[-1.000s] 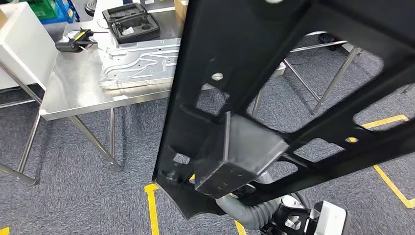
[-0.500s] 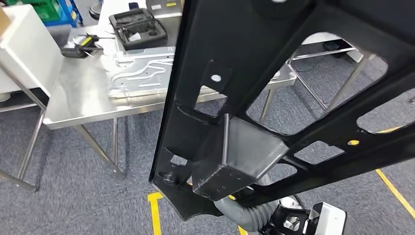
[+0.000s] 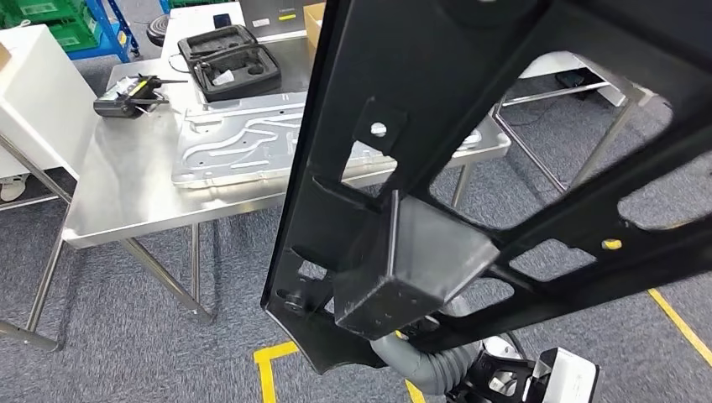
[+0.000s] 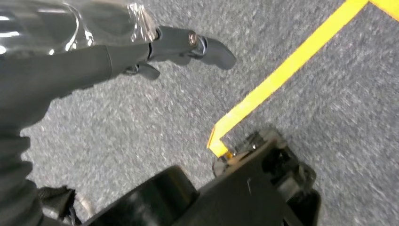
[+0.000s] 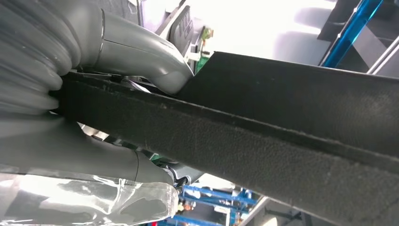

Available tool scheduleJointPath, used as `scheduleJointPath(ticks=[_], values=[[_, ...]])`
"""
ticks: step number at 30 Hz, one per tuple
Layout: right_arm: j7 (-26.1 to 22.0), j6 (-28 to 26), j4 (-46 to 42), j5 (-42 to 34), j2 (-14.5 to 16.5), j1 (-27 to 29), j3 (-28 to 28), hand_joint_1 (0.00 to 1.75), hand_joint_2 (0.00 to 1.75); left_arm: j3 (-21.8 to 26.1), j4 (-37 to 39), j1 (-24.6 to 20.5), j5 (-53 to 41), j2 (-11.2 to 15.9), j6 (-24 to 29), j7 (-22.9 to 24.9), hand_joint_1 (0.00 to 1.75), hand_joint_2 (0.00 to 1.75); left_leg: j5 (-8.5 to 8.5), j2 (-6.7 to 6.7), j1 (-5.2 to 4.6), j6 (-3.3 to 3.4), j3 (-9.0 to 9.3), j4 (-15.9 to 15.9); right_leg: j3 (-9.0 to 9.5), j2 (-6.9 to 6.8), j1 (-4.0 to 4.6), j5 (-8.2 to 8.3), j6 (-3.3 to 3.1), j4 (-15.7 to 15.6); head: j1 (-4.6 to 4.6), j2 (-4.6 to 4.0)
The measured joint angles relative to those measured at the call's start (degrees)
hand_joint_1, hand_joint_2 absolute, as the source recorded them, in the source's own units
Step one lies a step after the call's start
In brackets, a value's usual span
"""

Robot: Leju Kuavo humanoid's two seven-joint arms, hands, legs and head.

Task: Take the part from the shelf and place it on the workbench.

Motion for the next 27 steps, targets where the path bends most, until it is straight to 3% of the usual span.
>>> scheduleJointPath(ticks=[3, 5, 6, 8, 9, 10, 11, 13, 15, 17, 19, 20, 22, 24, 25, 26, 27], values=[[0.0, 0.0, 0.0, 0.3, 0.0, 0.0, 0.0, 1.75, 1.75, 0.0, 0.0, 0.1, 0.1, 0.0, 0.0, -0.2, 0.0, 1.75, 0.08, -0.05, -0.17, 1.26, 0.52, -1.1, 0.4, 0.01, 0.08, -0.14, 1.06, 0.2, 0.0, 0.01], [0.1, 0.0, 0.0, 0.6, 0.0, 0.0, 0.0, 1.75, 1.75, 0.0, 0.0, 0.2, 0.1, 0.1, 0.0, -0.2, 0.0, 1.75, 0.36, -0.09, 0.12, 1.98, 1.64, -1.5, -0.18, 0.0, 0.07, -1.04, 1.49, 2.3, 0.06, 0.01], [0.1, 0.0, 0.0, 0.7, 0.1, 0.0, 0.0, 1.75, 1.75, 0.0, 0.0, 0.3, 0.1, 0.1, 0.0, -0.2, 0.0, 1.75, 0.31, -0.1, 0.23, 2.27, 2.18, -1.6, -1.58, -0.02, 0.0, -2.18, 1.6, 5.0, 0.07, 0.01], [0.1, 0.0, -0.1, 0.9, 0.1, 0.1, 0.1, 1.75, 1.75, 0.0, 0.0, 0.4, 0.1, 0.1, 0.0, -0.2, 0.0, 1.75, -0.1, -0.09, 0.16, 2.65, 2.65, -1.7, -6.22, -0.02, -0.01, -5.0, 1.73, 12.5, 0.1, 0.01], [0.1, 0.0, -0.1, 0.9, 0.1, 0.1, 0.1, 1.75, 1.75, 0.0, 0.0, 0.4, 0.1, 0.1, 0.0, -0.2, 0.0, 1.75, -0.36, -0.14, 0.12, 2.73, 2.86, -1.7, -8.46, -0.02, -0.02, -5.89, 1.8, 15.4, 0.1, 0.01], [0.1, 0.0, -0.1, 0.9, 0.1, 0.2, 0.1, 1.75, 1.75, 0.0, 0.0, 0.5, 0.1, 0.1, 0.0, -0.2, 0.0, 1.75, -0.67, -0.2, 0.1, 2.75, 3.17, -1.7, -9.89, -0.02, -0.02, -5.68, 1.85, 16.4, 0.1, 0.01], [0.1, 0.0, -0.1, 0.9, 0.1, 0.2, 0.1, 1.75, 1.75, 0.0, 0.0, 0.6, 0.1, 0.1, 0.0, -0.2, 0.0, 1.75, -1.03, -0.29, 0.1, 2.69, 3.61, -1.7, -10.21, -0.02, -0.03, -4.2, 1.87, 15.2, 0.1, 0.01], [0.1, 0.0, 0.0, 0.9, 0.1, 0.2, 0.1, 1.75, 1.75, 0.0, 0.0, 0.6, 0.1, 0.1, 0.0, -0.2, 0.0, 1.75, -1.86, -0.43, 0.13, 2.37, 4.61, -1.7, -8.07, -0.07, -0.05, 1.26, 1.78, 7.8, 0.1, 0.02], [0.2, 0.0, 0.0, 1.0, 0.1, 0.2, 0.1, 1.75, 1.75, 0.0, 0.0, 0.6, 0.1, 0.1, -0.1, -0.2, 0.0, 1.75, -2.64, -0.49, 0.03, 1.77, 5.35, -1.8, -5.94, -0.19, 0.12, 3.26, 1.47, 2.0, 0.07, 0.01], [0.3, 0.0, -0.1, 1.2, 0.1, 0.2, 0.1, 1.75, 1.75, 0.0, 0.0, 0.7, 0.2, 0.1, -0.1, -0.2, 0.0, 1.75, -3.01, -0.44, -0.12, 1.01, 5.86, -1.5, -5.52, -0.16, 0.32, 3.1, 0.81, 1.0, 0.03, 0.0], [0.6, -0.1, -0.2, 1.4, 0.1, 0.2, 0.1, 1.75, 1.75, 0.0, 0.0, 0.7, 0.2, 0.1, -0.1, -0.2, 0.0, 1.75, -3.36, -0.34, -0.1, 0.45, 5.97, -0.8, -4.97, -0.04, 0.17, 3.94, 0.02, 0.7, 0.03, 0.01], [0.7, -0.2, -0.2, 1.5, 0.1, 0.2, 0.0, 1.75, 1.75, 0.0, 0.0, 0.6, 0.2, 0.1, -0.1, -0.2, 0.0, 1.75, -3.97, -0.26, -0.07, 0.18, 5.43, 0.5, -4.59, -0.04, 0.09, 3.82, -0.3, 0.7, -0.01, 0.01], [0.8, -0.2, -0.3, 1.6, 0.1, 0.1, 0.0, 1.75, 1.75, 0.0, 0.0, 0.5, 0.3, 0.1, 0.0, -0.3, 0.0, 1.75, -6.59, -0.13, 0.12, -0.5, 2.33, 6.2, -4.13, -0.1, 0.02, 3.49, -0.74, 0.7, -0.05, 0.01], [0.9, -0.2, -0.4, 1.7, 0.0, 0.2, 0.0, 1.75, 1.75, 0.1, 0.0, 0.2, 0.5, 0.1, 0.0, -0.6, 0.0, 1.75, -9.22, -0.08, 0.21, -0.91, -2.22, 13.4, -3.86, -0.11, 0.06, 3.04, -0.91, 0.7, -0.05, 0.01], [0.9, -0.3, -0.4, 1.7, 0.0, 0.2, 0.0, 1.75, 1.75, 0.1, 0.0, 0.0, 0.6, 0.1, 0.0, -0.7, 0.0, 1.75, -9.39, -0.07, 0.2, -0.87, -3.6, 15.1, -3.62, -0.1, 0.1, 2.79, -0.93, 0.7, -0.06, 0.02], [1.0, -0.3, -0.4, 1.8, 0.0, 0.2, 0.0, 1.75, 1.75, 0.1, 0.0, 0.0, 0.6, 0.1, 0.0, -0.7, 0.0, 1.75, -8.35, -0.07, 0.16, -0.66, -3.89, 14.6, -3.25, -0.05, 0.16, 2.51, -0.93, 0.7, -0.06, 0.01], [1.1, -0.4, -0.4, 1.8, 0.0, 0.2, 0.0, 1.75, 1.75, 0.1, 0.0, 0.0, 0.6, 0.1, 0.0, -0.7, 0.0, 1.75, -6.21, -0.06, 0.07, -0.28, -3.11, 11.8, -2.78, 0.0, 0.24, 2.2, -0.91, 0.7, -0.07, 0.01]])
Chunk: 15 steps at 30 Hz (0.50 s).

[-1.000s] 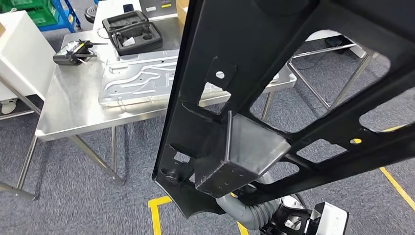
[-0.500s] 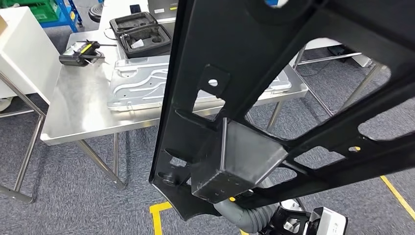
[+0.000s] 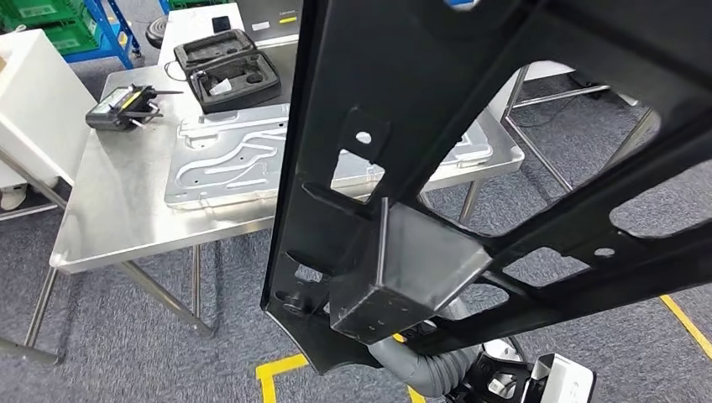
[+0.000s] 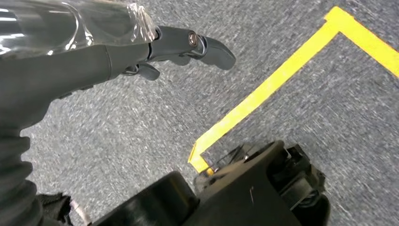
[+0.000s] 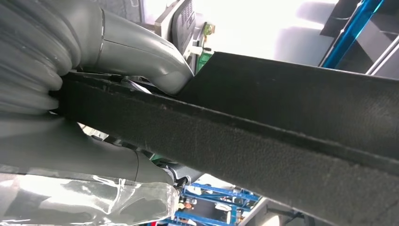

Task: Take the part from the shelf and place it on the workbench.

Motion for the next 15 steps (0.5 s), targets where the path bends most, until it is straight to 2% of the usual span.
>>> scheduleJointPath(ticks=[1, 2, 3, 4, 5, 8, 10, 12, 13, 14, 15], values=[[0.1, -0.1, 0.0, 0.0, 0.0, 0.0, 0.0, 1.75, 1.75, 0.0, 0.0, 0.1, 0.0, 0.0, 0.0, 0.0, 0.0, 1.75, 2.75, 0.04, -0.17, 0.55, 1.41, -4.2, 0.46, 0.05, 0.05, -0.32, 0.04, 0.0, 0.0, -0.01], [0.3, -0.2, 0.0, 0.2, 0.0, 0.0, 0.0, 1.75, 1.75, 0.0, 0.0, 0.2, 0.0, 0.1, 0.0, 0.0, 0.0, 1.75, 4.67, 0.12, -0.43, 1.12, 2.75, -8.1, 0.85, 0.08, 0.13, -0.62, 0.15, -0.1, 0.02, -0.01], [0.6, -0.4, -0.1, 0.4, 0.0, -0.1, 0.0, 1.75, 1.75, 0.0, 0.0, 0.3, 0.0, 0.1, 0.0, 0.0, 0.0, 1.75, 5.66, 0.17, -0.73, 1.56, 3.7, -11.1, 1.02, 0.09, 0.1, -0.83, 0.34, -0.2, 0.02, -0.01], [1.2, -0.6, -0.2, 0.9, -0.1, -0.1, -0.1, 1.75, 1.75, 0.0, 0.0, 0.4, 0.1, 0.2, 0.0, 0.0, 0.0, 1.75, 6.03, 0.23, -1.01, 1.92, 4.16, -12.7, 1.06, 0.09, 0.02, -0.93, 0.62, -0.3, 0.03, -0.01], [1.9, -1.1, -0.3, 1.5, -0.2, -0.2, -0.2, 1.75, 1.75, 0.0, 0.0, 0.5, 0.2, 0.2, 0.0, -0.1, 0.0, 1.75, 5.7, 0.25, -1.21, 2.18, 4.22, -13.2, 1.08, 0.08, -0.02, -0.82, 1.0, -0.1, 0.03, -0.01], [4.7, -2.4, -1.2, 3.0, -1.3, -0.9, -1.2, 1.75, 1.75, 0.0, 0.0, 0.9, 0.4, 0.3, 0.0, -0.2, 0.0, 1.75, 6.3, 0.17, -0.86, 2.91, 5.55, -14.3, 0.94, 0.02, -0.09, -1.08, 1.96, 1.4, 0.06, 0.0], [5.8, -3.0, -2.0, 3.3, -2.1, -1.5, -2.1, 1.75, 1.75, 0.0, 0.0, 1.2, 0.4, 0.3, 0.0, -0.3, 0.0, 1.75, 6.29, 0.18, -0.49, 3.21, 6.64, -14.7, -1.43, 0.03, -0.13, -3.16, 2.3, 6.0, 0.13, -0.01], [7.0, -3.3, -2.4, 3.8, -2.7, -1.8, -2.8, 1.75, 1.75, 0.0, 0.0, 1.3, 0.4, 0.3, 0.0, -0.3, 0.0, 1.75, 5.84, 0.17, -0.36, 3.37, 7.12, -14.8, -5.94, 0.05, -0.23, -5.84, 2.65, 12.9, 0.17, -0.01], [8.2, -3.5, -2.6, 4.2, -3.2, -1.9, -3.1, 1.75, 1.75, 0.0, 0.0, 1.4, 0.4, 0.3, 0.0, -0.3, 0.0, 1.75, 5.52, 0.15, -0.27, 3.32, 7.42, -14.7, -7.8, 0.04, -0.34, -6.42, 2.9, 15.0, 0.17, -0.01], [9.7, -3.6, -2.7, 4.7, -3.9, -2.3, -3.5, 1.75, 1.75, 0.0, 0.0, 1.5, 0.4, 0.3, -0.1, -0.3, 0.0, 1.75, 5.12, 0.12, -0.14, 3.2, 7.85, -14.7, -8.76, 0.03, -0.49, -5.95, 3.16, 15.3, 0.17, -0.01], [11.7, -3.7, -2.9, 5.3, -4.7, -3.1, -4.0, 1.75, 1.75, 0.0, 0.0, 1.5, 0.4, 0.3, -0.2, -0.4, 0.0, 1.75, 4.67, 0.09, 0.02, 2.99, 8.41, -14.7, -8.62, 0.01, -0.68, -4.26, 3.5, 13.4, 0.17, -0.01]])
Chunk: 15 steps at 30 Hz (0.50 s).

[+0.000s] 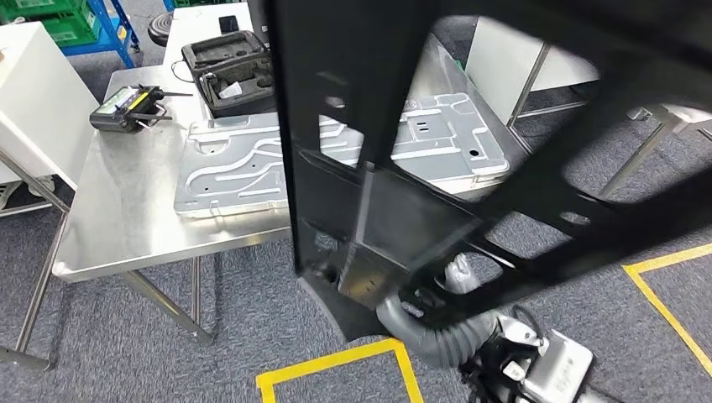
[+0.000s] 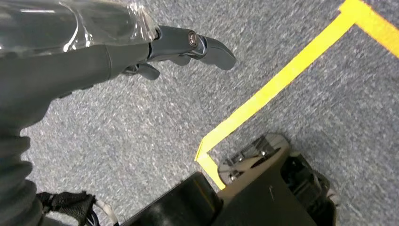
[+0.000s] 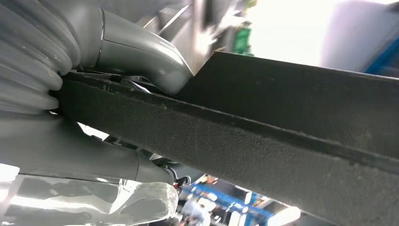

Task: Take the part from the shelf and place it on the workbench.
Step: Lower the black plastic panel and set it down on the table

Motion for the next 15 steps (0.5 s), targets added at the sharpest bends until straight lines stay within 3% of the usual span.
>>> scheduleJointPath(ticks=[2, 3, 5, 8, 10, 13, 14, 15], values=[[4.0, 0.3, -0.3, 1.0, -2.0, -2.2, -1.2, 1.75, 1.75, 0.0, 0.0, 0.0, -0.1, 0.0, -0.3, 0.0, 0.0, 1.75, -1.1, 0.0, 0.22, -0.64, 1.27, 0.1, 2.46, -0.15, -0.42, 5.32, 0.64, -7.8, 0.01, 0.0], [5.8, 0.6, -0.4, 1.4, -3.0, -3.5, -1.8, 1.75, 1.75, -0.1, 0.0, 0.0, -0.1, 0.0, -0.4, 0.0, 0.0, 1.75, -1.64, 0.02, 0.23, -1.01, 1.75, 0.1, 3.57, -0.29, -0.52, 6.63, 0.59, -11.0, 0.01, 0.0], [8.9, 1.7, -0.4, 2.5, -4.9, -6.0, -2.8, 1.75, 1.75, -0.1, 0.0, -0.1, -0.3, 0.1, -0.7, 0.0, 0.0, 1.75, -2.47, 0.11, 0.07, -1.83, 2.2, 0.2, 4.46, -0.4, -0.44, 7.48, -0.17, -13.6, -0.01, 0.0], [13.6, 4.2, -0.3, 4.8, -7.9, -10.9, -3.9, 1.75, 1.75, -0.2, 0.0, -0.5, -0.8, 0.1, -1.1, 0.1, 0.0, 1.75, -3.03, 0.2, 0.16, -2.63, 2.31, 1.6, 5.01, -0.16, -0.52, 7.28, -1.67, -13.5, -0.06, 0.0], [16.3, 6.5, 0.2, 6.7, -9.8, -14.7, -4.4, 1.75, 1.75, -0.2, 0.0, -1.0, -1.3, 0.1, -1.5, 0.2, 0.0, 1.75, -4.52, 0.19, 0.36, -3.09, -0.8, 6.9, 5.53, -0.15, -0.57, 6.86, -2.3, -13.5, -0.09, 0.0], [19.2, 9.8, 1.9, 8.9, -12.3, -19.3, -4.6, 1.75, 1.75, -0.3, 0.0, -1.9, -1.8, 0.1, -2.0, 0.3, 0.0, 1.75, -8.46, 0.19, 0.43, -3.59, -8.37, 17.6, 6.2, -0.16, -0.4, 5.89, -2.59, -13.5, -0.09, 0.01], [19.8, 10.4, 2.6, 9.4, -13.0, -20.4, -4.5, 1.75, 1.75, -0.3, 0.0, -2.1, -1.9, 0.1, -2.1, 0.4, 0.0, 1.75, -8.46, 0.19, 0.42, -3.52, -9.58, 18.1, 6.7, -0.16, -0.33, 5.45, -2.58, -13.5, -0.09, 0.01], [20.2, 11.1, 3.2, 9.8, -13.7, -21.4, -4.5, 1.75, 1.75, -0.4, 0.0, -2.3, -2.1, 0.0, -2.3, 0.4, 0.0, 1.75, -7.17, 0.19, 0.38, -3.31, -9.77, 16.6, 7.33, -0.15, -0.26, 4.97, -2.54, -13.5, -0.09, 0.01]])
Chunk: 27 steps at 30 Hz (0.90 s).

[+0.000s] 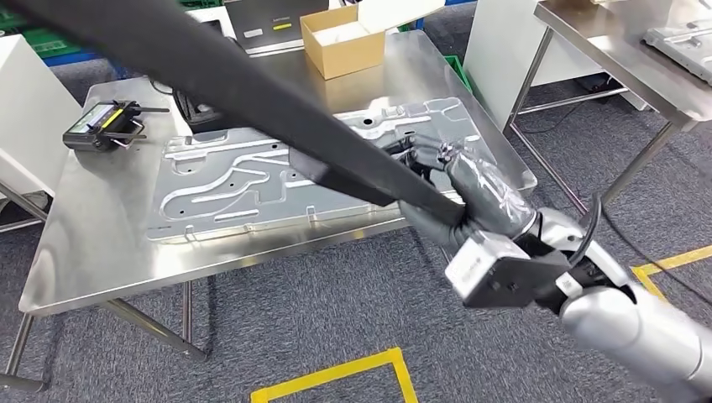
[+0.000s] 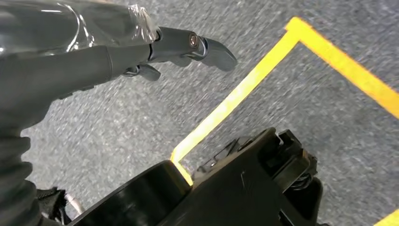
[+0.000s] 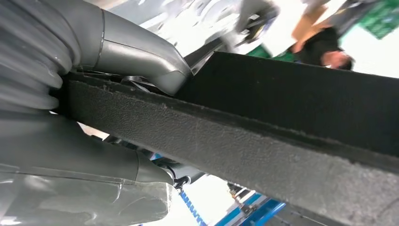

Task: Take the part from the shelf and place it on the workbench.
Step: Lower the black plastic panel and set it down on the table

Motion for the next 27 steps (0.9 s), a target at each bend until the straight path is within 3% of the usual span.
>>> scheduleJointPath(ticks=[3, 5, 8, 12, 14, 16, 17, 18, 20, 22, 25, 27], values=[[1.2, 2.1, 2.0, 1.4, -1.5, -3.1, 0.5, 1.75, 1.75, -0.5, 0.0, 0.0, -0.5, 0.0, -0.4, 0.3, 0.0, 1.75, 8.43, 0.03, -0.54, 1.33, 2.22, -11.1, 1.91, 0.04, 0.09, -1.46, 0.39, -0.2, 0.01, -0.01], [1.9, 3.6, 3.7, 2.5, -2.2, -4.9, 1.2, 1.75, 1.75, -0.9, 0.0, -0.1, -0.8, 0.0, -0.7, 0.6, 0.0, 1.75, 10.79, 0.07, -1.05, 2.07, 3.06, -14.9, 2.42, 0.18, 0.06, -1.88, 0.95, -0.5, 0.02, -0.01], [2.7, 5.0, 5.5, 3.8, -2.7, -6.1, 2.1, 1.75, 1.75, -1.1, 0.0, -0.3, -1.2, 0.0, -1.0, 0.9, 0.0, 1.75, 10.74, 0.06, -1.21, 2.43, 3.46, -15.6, 2.83, 0.22, 0.14, -1.78, 1.58, -0.6, 0.06, -0.01], [2.9, 5.5, 6.4, 4.4, -2.9, -6.8, 2.5, 1.75, 1.75, -1.2, 0.0, -0.5, -1.4, -0.1, -1.1, 1.0, 0.0, 1.75, 10.72, -0.1, -1.08, 2.65, 4.11, -15.9, 3.2, 0.2, 0.13, -1.77, 1.74, -0.6, 0.05, 0.0], [3.3, 6.2, 9.4, 6.5, -3.1, -8.5, 4.0, 1.75, 1.75, -1.6, 0.0, -0.7, -2.0, -0.2, -1.5, 1.4, 0.0, 1.75, 10.11, -0.34, -0.77, 3.35, 6.16, -16.8, -1.68, 0.17, 0.12, -3.97, 2.05, 7.1, 0.13, 0.01], [3.8, 6.9, 13.4, 9.2, -3.2, -9.7, 5.8, 1.75, 1.75, -2.3, 0.0, -0.8, -2.6, -0.4, -1.9, 1.8, 0.0, 1.75, 9.04, -0.58, -0.55, 3.84, 8.09, -17.3, -8.37, 0.14, 0.11, -6.24, 2.3, 15.5, 0.21, 0.0], [4.0, 7.2, 14.7, 10.2, -3.2, -9.8, 6.5, 1.75, 1.75, -2.5, 0.0, -0.8, -2.7, -0.5, -2.0, 1.9, 0.0, 1.75, 8.55, -0.73, -0.52, 3.77, 8.64, -17.3, -9.23, 0.12, 0.08, -5.65, 2.37, 15.1, 0.21, -0.01], [4.1, 7.5, 16.1, 11.3, -3.2, -10.0, 7.2, 1.75, 1.75, -2.6, 0.0, -0.8, -2.9, -0.5, -2.1, 2.0, 0.0, 1.75, 8.0, -0.87, -0.47, 3.63, 9.32, -17.3, -8.99, 0.11, 0.04, -3.71, 2.44, 12.6, 0.22, -0.01], [4.2, 7.9, 18.7, 13.3, -3.2, -10.4, 8.3, 1.75, 1.75, -2.9, 0.0, -0.9, -3.3, -0.5, -2.4, 2.2, 0.0, 1.75, 6.71, -1.04, -0.52, 3.18, 10.59, -17.2, -6.74, -0.06, -0.02, 2.18, 2.47, 4.3, 0.2, -0.01], [4.4, 8.3, 21.4, 15.1, -3.2, -10.7, 9.5, 1.75, 1.75, -3.2, 0.0, -1.0, -3.6, -0.5, -2.6, 2.4, 0.0, 1.75, 5.52, -1.09, -0.75, 2.5, 11.13, -17.1, -5.27, -0.22, 0.13, 5.13, 1.97, -0.6, 0.16, 0.0], [4.8, 8.7, 24.7, 17.3, -3.3, -10.9, 11.0, 1.75, 1.75, -3.7, 0.0, -1.3, -4.1, -0.5, -2.8, 2.7, 0.0, 1.75, 4.94, -0.99, -0.82, 1.66, 11.1, -16.0, -4.86, -0.07, 0.22, 4.89, 0.83, -1.0, 0.13, 0.0], [5.0, 8.9, 26.7, 18.4, -3.3, -11.2, 11.6, 1.75, 1.75, -3.9, 0.0, -1.6, -4.4, -0.6, -2.9, 2.9, 0.0, 1.75, 4.68, -0.82, -0.62, 1.1, 8.64, -11.5, -4.27, -0.05, 0.04, 4.33, 0.24, -1.0, 0.09, -0.01]])
